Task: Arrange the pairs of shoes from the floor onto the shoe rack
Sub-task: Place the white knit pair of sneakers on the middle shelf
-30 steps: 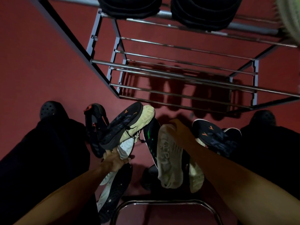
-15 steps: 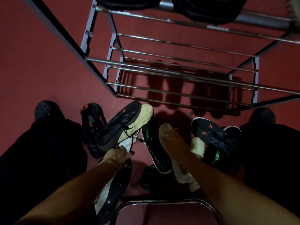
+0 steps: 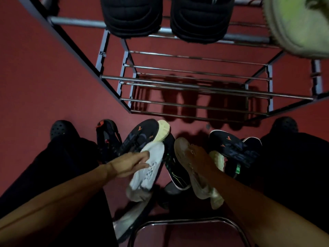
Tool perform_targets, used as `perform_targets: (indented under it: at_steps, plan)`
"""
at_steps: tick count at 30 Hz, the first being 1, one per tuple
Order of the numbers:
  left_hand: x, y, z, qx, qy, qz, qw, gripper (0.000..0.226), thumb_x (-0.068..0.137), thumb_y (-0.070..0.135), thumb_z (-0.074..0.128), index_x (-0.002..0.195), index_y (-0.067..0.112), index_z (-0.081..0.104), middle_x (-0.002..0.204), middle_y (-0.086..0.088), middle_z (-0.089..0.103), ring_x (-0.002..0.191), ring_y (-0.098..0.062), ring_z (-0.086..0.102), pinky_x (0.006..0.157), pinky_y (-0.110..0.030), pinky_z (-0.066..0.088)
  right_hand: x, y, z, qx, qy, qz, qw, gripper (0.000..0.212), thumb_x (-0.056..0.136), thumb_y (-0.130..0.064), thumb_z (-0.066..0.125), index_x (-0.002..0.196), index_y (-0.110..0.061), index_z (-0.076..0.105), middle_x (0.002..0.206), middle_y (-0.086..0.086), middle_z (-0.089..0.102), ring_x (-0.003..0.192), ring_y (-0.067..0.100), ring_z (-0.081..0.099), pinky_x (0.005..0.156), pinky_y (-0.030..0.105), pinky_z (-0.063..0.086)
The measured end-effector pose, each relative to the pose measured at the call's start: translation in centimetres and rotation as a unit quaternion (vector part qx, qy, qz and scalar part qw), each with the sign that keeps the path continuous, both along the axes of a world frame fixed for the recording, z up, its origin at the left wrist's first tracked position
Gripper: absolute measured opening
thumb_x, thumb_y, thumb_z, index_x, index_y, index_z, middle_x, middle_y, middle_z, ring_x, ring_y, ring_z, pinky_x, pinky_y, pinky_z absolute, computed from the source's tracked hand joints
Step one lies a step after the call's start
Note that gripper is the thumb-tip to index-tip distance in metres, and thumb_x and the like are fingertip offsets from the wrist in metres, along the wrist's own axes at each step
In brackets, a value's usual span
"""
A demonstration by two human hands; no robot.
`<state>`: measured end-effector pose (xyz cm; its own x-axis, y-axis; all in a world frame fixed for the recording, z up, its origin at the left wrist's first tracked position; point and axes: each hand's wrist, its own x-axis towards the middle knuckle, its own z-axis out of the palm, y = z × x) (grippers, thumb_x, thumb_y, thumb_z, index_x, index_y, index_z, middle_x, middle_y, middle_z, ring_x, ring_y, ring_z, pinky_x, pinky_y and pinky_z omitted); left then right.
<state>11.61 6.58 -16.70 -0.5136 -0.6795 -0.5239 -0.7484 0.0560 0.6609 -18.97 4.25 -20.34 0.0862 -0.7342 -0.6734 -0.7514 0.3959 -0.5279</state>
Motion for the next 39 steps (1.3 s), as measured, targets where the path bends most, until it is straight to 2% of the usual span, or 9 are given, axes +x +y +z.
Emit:
perform_targets:
  at_steps: [6, 10, 13, 16, 19, 22, 26, 32, 39]
  plan:
    - [-1.2, -1.6, 0.2, 0.035, 0.064, 0.132, 0.989, 0.024, 0.099, 0.047, 0.055, 0.103, 0.026, 0.044, 0.092, -0.019, 0.047, 0.075, -0.035, 0.045, 0.072, -0.050, 0.048, 0.0, -0.2, 2.8, -0.002, -0.002, -0.040, 0.999, 0.037, 0.098, -0.036, 0.049, 0.118, -0.008, 0.064, 0.114, 0.014, 0.066, 0.108, 0.031, 0.062, 0.089, 0.041, 0.050]
    - [-2.7, -1.9, -0.2, 0.075, 0.026, 0.153, 0.985, 0.040, 0.095, 0.038, 0.065, 0.129, 0.044, 0.044, 0.128, -0.007, 0.038, 0.102, -0.023, 0.055, 0.099, -0.035, 0.048, -2.3, 0.7, 2.9, 0.033, 0.013, -0.086, 0.996, 0.031, 0.099, -0.025, 0.049, 0.124, -0.009, 0.057, 0.120, 0.013, 0.063, 0.102, 0.025, 0.058, 0.085, 0.032, 0.044]
    - [-3.0, -1.1, -1.6, 0.041, -0.058, 0.186, 0.980, 0.057, 0.086, 0.031, 0.074, 0.136, 0.034, 0.044, 0.154, -0.009, 0.011, 0.135, -0.029, 0.036, 0.111, -0.028, 0.035, -4.1, 1.6, 2.5, 0.085, 0.028, -0.079, 0.993, 0.033, 0.098, -0.023, 0.050, 0.128, -0.010, 0.055, 0.125, 0.012, 0.060, 0.110, 0.028, 0.057, 0.091, 0.032, 0.043]
    - [-3.7, 1.1, -2.6, 0.013, -0.123, 0.207, 0.970, 0.043, 0.083, 0.030, 0.073, 0.123, 0.031, 0.057, 0.139, -0.009, 0.039, 0.128, -0.033, 0.042, 0.105, -0.037, 0.042, -4.9, 3.4, 2.3, 0.149, 0.018, -0.056, 0.987, 0.028, 0.096, -0.025, 0.057, 0.119, -0.010, 0.061, 0.117, 0.014, 0.065, 0.102, 0.026, 0.061, 0.087, 0.034, 0.048]
    - [-4.8, 4.2, -3.1, -0.031, -0.167, 0.095, 0.981, 0.035, 0.086, 0.036, 0.067, 0.119, 0.024, 0.060, 0.125, -0.004, 0.050, 0.121, -0.029, 0.049, 0.099, -0.037, 0.043, -4.3, 5.7, 1.7, 0.184, -0.007, -0.014, 0.983, 0.028, 0.092, -0.021, 0.063, 0.117, -0.009, 0.065, 0.100, 0.008, 0.067, 0.096, 0.028, 0.066, 0.076, 0.027, 0.049]
    - [-5.4, 6.3, -3.7, 0.072, -0.192, -0.005, 0.979, 0.069, 0.089, 0.045, 0.064, 0.150, 0.029, 0.037, 0.154, 0.002, 0.033, 0.143, -0.024, 0.032, 0.114, -0.035, 0.033, -3.9, 7.1, 1.4, 0.168, -0.015, 0.027, 0.985, 0.045, 0.086, -0.019, 0.071, 0.128, -0.013, 0.057, 0.106, 0.003, 0.065, 0.099, 0.022, 0.063, 0.088, 0.034, 0.050]
    - [-5.8, 7.3, -4.6, 0.148, -0.198, -0.041, 0.968, 0.087, 0.093, 0.046, 0.061, 0.159, 0.031, 0.008, 0.167, 0.000, 0.003, 0.154, -0.025, 0.007, 0.123, -0.039, 0.022, -4.4, 7.5, 1.4, 0.151, 0.002, 0.085, 0.985, 0.066, 0.081, -0.015, 0.075, 0.140, -0.017, 0.046, 0.129, 0.009, 0.059, 0.116, 0.026, 0.059, 0.092, 0.034, 0.049]
    - [-6.8, 7.5, -5.3, 0.134, -0.176, -0.023, 0.975, 0.089, 0.092, 0.045, 0.062, 0.159, 0.037, 0.003, 0.162, 0.000, 0.009, 0.151, -0.023, 0.016, 0.121, -0.032, 0.025, -4.1, 6.7, 1.0, 0.062, -0.008, 0.019, 0.998, 0.051, 0.083, -0.020, 0.075, 0.129, -0.009, 0.057, 0.127, 0.004, 0.059, 0.116, 0.021, 0.058, 0.090, 0.029, 0.046]
    - [-7.1, 6.9, -5.6, 0.137, -0.168, -0.021, 0.976, 0.077, 0.092, 0.046, 0.062, 0.157, 0.032, 0.022, 0.155, 0.002, 0.023, 0.148, -0.023, 0.025, 0.119, -0.035, 0.031, -1.5, 6.0, 1.1, -0.043, -0.032, -0.010, 0.999, 0.033, 0.087, -0.025, 0.069, 0.116, -0.011, 0.068, 0.110, 0.011, 0.069, 0.102, 0.026, 0.066, 0.087, 0.042, 0.054]
